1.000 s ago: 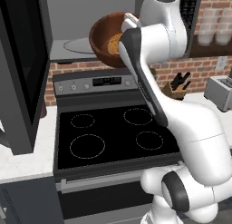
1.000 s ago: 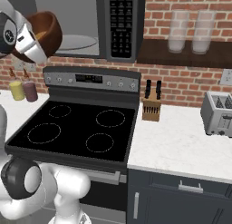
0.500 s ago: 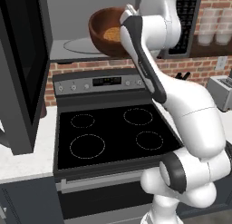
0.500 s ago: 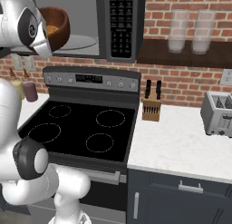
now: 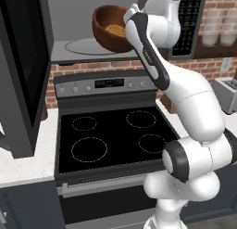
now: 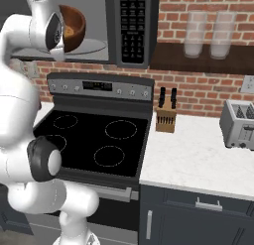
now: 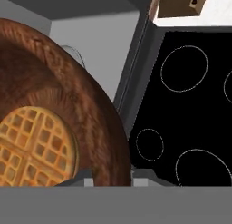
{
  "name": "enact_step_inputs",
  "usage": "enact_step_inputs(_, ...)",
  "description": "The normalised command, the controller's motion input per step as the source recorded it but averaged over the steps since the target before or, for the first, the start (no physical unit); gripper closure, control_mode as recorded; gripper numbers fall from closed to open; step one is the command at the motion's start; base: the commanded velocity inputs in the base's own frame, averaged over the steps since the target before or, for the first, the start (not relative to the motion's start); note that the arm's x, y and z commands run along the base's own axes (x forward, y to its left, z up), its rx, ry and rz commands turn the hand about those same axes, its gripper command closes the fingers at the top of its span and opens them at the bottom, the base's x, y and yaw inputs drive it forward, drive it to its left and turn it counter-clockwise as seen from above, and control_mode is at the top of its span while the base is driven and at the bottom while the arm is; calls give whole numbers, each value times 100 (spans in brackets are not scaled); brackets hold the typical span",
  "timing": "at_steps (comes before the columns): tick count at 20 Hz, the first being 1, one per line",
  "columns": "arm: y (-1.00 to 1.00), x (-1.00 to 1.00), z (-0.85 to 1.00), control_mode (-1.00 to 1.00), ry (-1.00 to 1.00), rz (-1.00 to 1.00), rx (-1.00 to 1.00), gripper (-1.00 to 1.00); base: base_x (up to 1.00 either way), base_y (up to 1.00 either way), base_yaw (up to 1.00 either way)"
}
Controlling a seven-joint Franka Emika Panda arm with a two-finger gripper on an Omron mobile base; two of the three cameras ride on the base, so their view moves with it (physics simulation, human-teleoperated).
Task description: Open the microwave, place the bowl with waffle inside the microwave, then close the microwave door and turn it on.
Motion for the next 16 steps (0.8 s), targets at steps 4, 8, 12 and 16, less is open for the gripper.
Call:
enact_step_inputs(4, 4, 69, -7, -100, 0, -5, 6, 100, 0, 0, 0)
enact_step_inputs(8, 11, 63, -19, -100, 1, -7, 1, 100, 0, 0, 0)
enact_step_inputs(12, 16, 48, -19, -100, 8, -6, 0, 100, 0, 0, 0)
enact_step_inputs(16, 18, 32, 0, -100, 0, -3, 2, 100, 0, 0, 0)
